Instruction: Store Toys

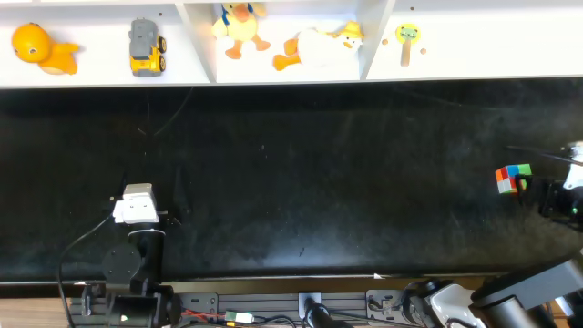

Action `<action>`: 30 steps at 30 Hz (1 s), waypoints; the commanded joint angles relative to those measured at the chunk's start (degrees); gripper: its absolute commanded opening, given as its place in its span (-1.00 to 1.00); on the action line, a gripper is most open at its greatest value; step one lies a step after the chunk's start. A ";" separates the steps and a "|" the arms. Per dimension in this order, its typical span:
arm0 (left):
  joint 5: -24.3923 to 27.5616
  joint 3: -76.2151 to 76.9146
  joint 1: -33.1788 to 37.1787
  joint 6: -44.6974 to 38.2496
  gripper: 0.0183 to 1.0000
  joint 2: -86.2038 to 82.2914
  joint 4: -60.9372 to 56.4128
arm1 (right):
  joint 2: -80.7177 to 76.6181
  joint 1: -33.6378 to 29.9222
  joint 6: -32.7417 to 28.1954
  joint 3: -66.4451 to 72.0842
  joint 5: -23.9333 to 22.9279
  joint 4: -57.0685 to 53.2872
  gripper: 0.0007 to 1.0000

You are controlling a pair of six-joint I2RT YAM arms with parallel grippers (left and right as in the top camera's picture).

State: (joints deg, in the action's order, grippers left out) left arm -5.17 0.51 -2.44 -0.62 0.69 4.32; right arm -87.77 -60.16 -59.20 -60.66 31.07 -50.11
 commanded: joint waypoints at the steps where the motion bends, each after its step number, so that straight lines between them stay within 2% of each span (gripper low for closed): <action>1: -0.07 -0.04 -0.15 -1.09 1.00 -0.55 0.13 | -0.24 0.20 1.57 2.29 -1.64 1.62 0.95; 7: -0.07 -0.07 -0.15 -1.11 1.00 -0.55 0.13 | -0.20 0.17 1.36 3.30 -4.83 3.87 0.94; 21: -0.07 -0.04 -0.15 -1.11 1.00 -0.55 0.13 | -0.20 3.63 1.36 5.20 -6.84 5.05 0.93; 25: -0.07 -0.04 -0.15 -1.11 1.00 -0.55 0.13 | -0.22 3.91 1.36 6.27 -9.64 7.13 0.93; 30: -0.07 -0.04 -0.15 -1.09 0.99 -0.55 0.13 | -0.28 4.37 1.36 6.29 -9.84 8.17 0.92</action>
State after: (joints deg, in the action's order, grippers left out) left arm -5.17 0.51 -2.44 -0.62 0.69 4.29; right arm -87.77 -56.53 -58.11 -54.74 21.65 -42.68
